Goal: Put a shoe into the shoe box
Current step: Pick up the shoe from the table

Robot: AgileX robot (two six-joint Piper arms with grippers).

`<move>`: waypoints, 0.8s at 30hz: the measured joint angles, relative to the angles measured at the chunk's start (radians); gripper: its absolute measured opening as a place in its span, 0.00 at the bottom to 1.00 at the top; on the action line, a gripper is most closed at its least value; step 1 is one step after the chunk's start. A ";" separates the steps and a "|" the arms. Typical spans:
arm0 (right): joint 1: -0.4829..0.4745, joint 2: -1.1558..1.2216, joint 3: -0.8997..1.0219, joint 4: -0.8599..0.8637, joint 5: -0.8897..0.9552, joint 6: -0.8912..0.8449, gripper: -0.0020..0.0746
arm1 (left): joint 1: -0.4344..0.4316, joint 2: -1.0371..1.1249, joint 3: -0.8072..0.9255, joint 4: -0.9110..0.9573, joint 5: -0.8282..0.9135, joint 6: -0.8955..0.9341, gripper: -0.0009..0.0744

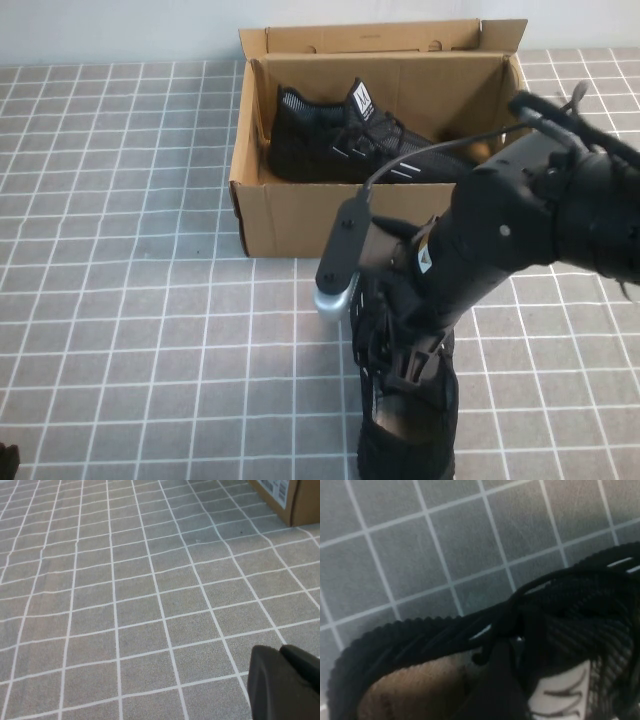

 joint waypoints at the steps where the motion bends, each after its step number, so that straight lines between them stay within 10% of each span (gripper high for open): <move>1: 0.000 0.008 0.000 -0.005 -0.004 0.002 0.74 | 0.000 0.000 0.000 0.000 0.000 0.000 0.01; 14: -0.016 0.032 0.000 -0.143 0.006 0.101 0.72 | 0.000 0.000 0.000 0.000 0.000 0.000 0.01; 24: -0.016 0.034 0.000 -0.129 0.018 0.103 0.27 | 0.000 0.000 0.000 0.000 0.000 0.000 0.01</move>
